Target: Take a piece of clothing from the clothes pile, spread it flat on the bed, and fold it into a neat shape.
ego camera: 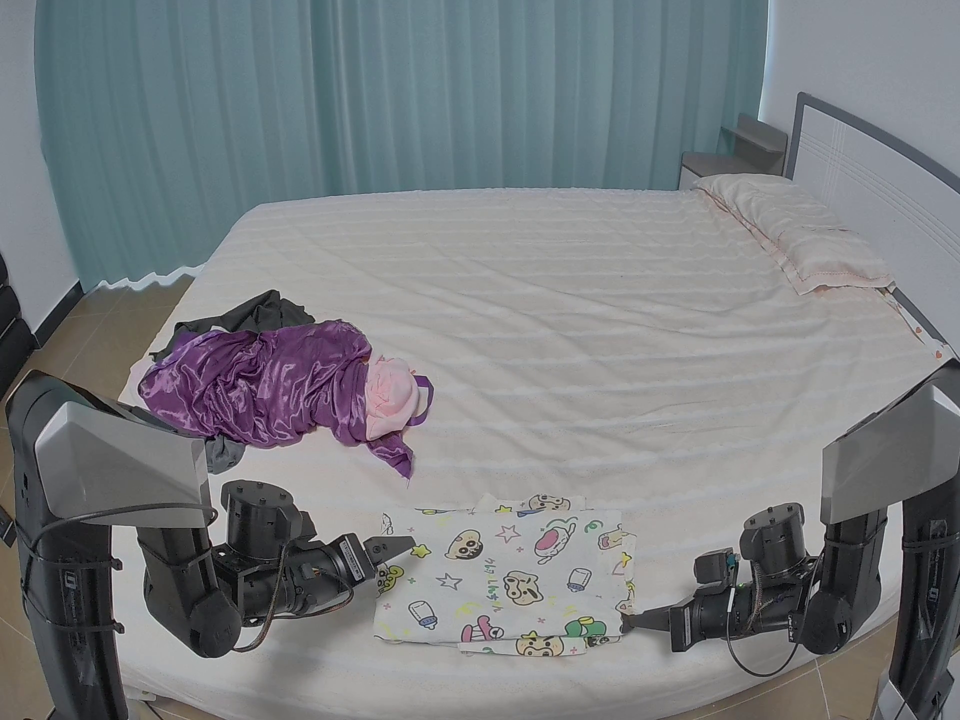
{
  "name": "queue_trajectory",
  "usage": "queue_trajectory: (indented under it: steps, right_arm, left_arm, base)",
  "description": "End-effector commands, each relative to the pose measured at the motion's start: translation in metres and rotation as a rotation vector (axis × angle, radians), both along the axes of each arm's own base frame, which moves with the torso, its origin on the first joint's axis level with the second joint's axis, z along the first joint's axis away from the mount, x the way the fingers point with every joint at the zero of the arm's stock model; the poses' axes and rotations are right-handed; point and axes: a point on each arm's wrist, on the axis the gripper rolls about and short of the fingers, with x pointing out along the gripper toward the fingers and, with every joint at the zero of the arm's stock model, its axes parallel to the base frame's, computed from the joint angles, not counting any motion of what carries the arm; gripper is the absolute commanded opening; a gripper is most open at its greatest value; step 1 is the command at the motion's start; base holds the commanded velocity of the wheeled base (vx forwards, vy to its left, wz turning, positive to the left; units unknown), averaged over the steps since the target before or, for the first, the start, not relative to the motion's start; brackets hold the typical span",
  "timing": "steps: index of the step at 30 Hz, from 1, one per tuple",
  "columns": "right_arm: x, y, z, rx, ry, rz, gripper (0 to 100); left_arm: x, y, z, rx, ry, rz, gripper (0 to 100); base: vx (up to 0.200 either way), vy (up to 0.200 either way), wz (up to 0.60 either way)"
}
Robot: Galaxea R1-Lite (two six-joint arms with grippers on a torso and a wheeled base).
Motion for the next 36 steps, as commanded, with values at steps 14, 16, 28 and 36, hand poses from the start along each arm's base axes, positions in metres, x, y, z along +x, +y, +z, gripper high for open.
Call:
queue_trajectory:
  steps: [14, 16, 28, 36]
  right_arm:
    - [-0.002, -0.002, -0.003, -0.008, 0.015, -0.001, 0]
    - [-0.002, -0.001, -0.004, -0.011, 0.018, 0.002, 100]
    - [0.001, -0.008, -0.005, -0.034, -0.025, 0.005, 100]
    - [0.002, -0.009, 0.008, -0.040, -0.078, -0.017, 100]
  left_arm:
    - [0.000, 0.000, 0.000, 0.000, 0.000, 0.000, 100]
    - [0.001, 0.000, 0.000, -0.001, 0.001, 0.003, 100]
    - [0.000, 0.001, 0.000, -0.002, 0.001, 0.005, 100]
    - [0.006, 0.010, 0.014, -0.038, -0.048, 0.066, 100]
  base:
    - [0.000, 0.000, 0.00]
    - [0.000, 0.000, 0.00]
    - [0.000, 0.000, 0.00]
    - [0.000, 0.000, 0.00]
